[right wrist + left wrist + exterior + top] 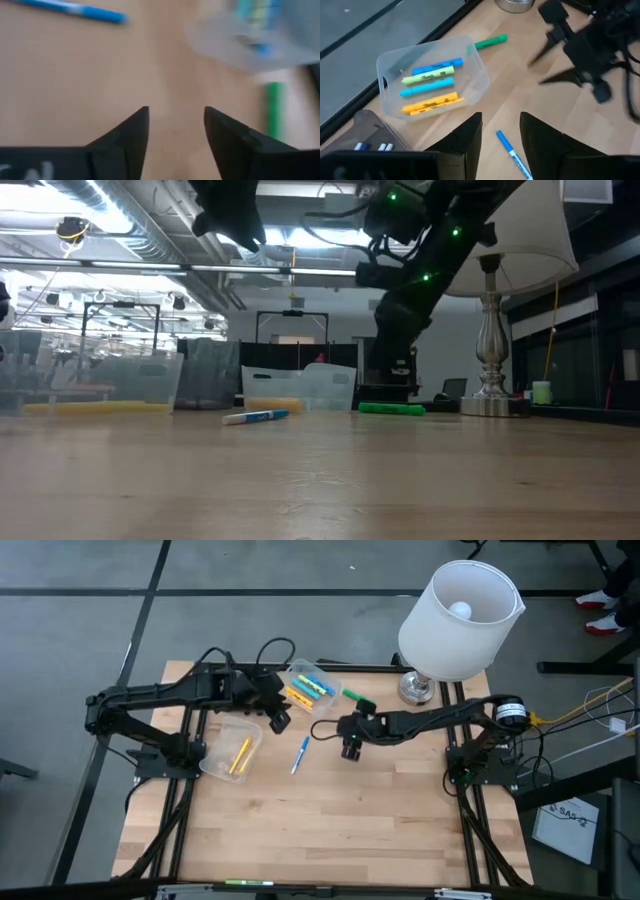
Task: Pick & Place Markers
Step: Put the green highlighter into the top transparent bin
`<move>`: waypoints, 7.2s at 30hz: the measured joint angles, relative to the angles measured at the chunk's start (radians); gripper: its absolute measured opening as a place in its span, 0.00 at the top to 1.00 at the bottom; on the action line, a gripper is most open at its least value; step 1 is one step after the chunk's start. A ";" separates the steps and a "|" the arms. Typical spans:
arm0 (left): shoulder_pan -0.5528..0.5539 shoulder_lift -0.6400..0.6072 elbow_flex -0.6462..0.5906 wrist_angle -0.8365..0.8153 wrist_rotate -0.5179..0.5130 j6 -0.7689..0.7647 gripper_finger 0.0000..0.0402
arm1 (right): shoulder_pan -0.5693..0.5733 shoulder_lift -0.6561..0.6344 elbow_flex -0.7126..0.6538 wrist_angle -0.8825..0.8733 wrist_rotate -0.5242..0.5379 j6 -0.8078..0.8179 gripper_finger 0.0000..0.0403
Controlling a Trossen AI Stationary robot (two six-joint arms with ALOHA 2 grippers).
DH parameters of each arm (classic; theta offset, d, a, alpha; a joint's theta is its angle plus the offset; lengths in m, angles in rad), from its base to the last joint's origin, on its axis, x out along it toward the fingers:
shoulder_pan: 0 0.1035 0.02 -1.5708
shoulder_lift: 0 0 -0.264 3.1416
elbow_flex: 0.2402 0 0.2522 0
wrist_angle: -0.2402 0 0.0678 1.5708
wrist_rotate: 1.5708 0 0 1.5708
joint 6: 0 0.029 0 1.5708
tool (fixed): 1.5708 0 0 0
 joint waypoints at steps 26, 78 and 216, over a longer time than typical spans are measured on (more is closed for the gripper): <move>-0.036 0.000 0.000 0.000 -0.093 0.003 0.68 | -0.296 0.000 0.000 0.002 0.048 0.121 0.58; -0.031 -0.001 0.000 0.000 -0.119 0.066 0.68 | -0.410 0.172 0.003 -0.046 -0.335 0.186 0.82; -0.033 -0.079 0.000 -0.191 -0.062 0.074 0.68 | -0.174 0.080 0.304 0.464 -0.286 0.136 0.84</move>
